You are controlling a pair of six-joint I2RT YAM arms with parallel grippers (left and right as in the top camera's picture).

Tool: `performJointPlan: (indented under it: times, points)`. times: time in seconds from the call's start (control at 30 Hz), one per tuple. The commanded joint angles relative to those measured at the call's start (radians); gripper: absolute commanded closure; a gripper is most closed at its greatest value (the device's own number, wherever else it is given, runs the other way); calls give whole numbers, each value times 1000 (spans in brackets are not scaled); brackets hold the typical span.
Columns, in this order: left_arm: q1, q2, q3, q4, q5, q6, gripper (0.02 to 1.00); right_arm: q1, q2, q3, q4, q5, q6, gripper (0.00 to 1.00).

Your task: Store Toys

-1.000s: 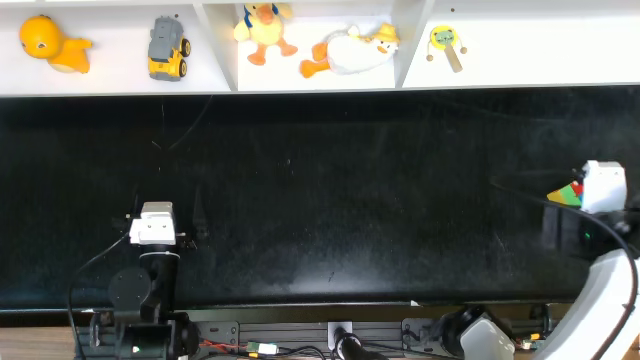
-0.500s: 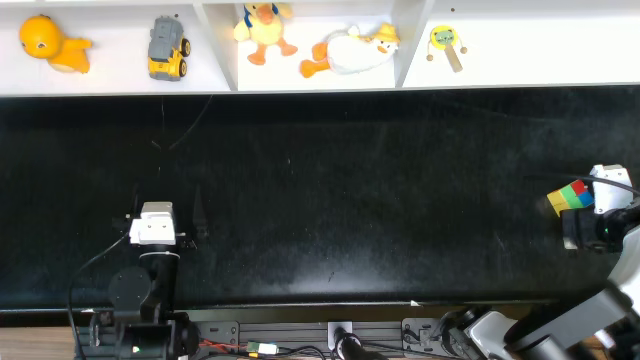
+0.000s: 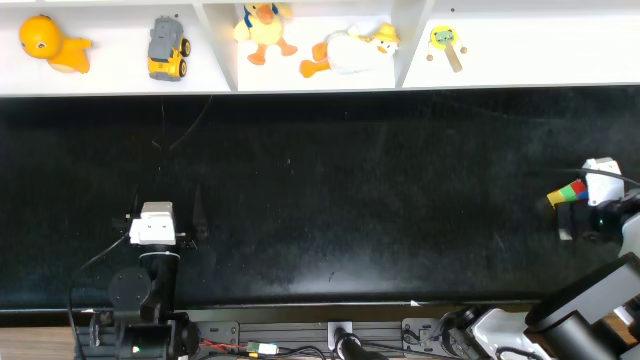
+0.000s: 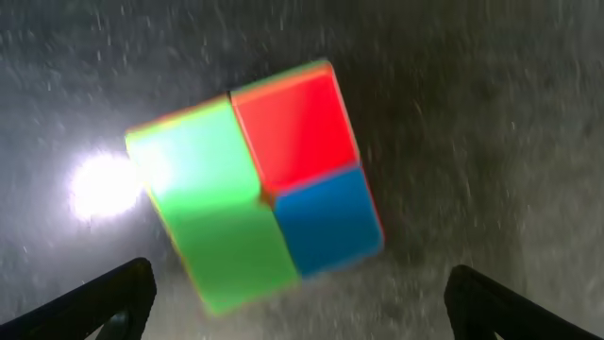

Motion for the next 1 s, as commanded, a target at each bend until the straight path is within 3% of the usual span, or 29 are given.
performJointPlan:
  times: [0.03, 0.2, 0.5, 0.9, 1.0]
  points:
    - [6, -11, -1, -5, -8, 15, 20, 29, 28, -6, 33, -39, -6, 12]
    - [6, -11, -1, -5, -8, 15, 20, 50, 44, -6, 39, -60, -6, 42]
    - [6, -11, -1, -5, -8, 15, 20, 55, 45, -6, 51, -82, 9, 253]
    - [6, -11, -1, -5, -8, 15, 20, 55, 45, -6, 48, -82, 88, 641]
    - [6, -11, -1, -5, -8, 15, 20, 55, 35, -6, 47, -82, 97, 652]
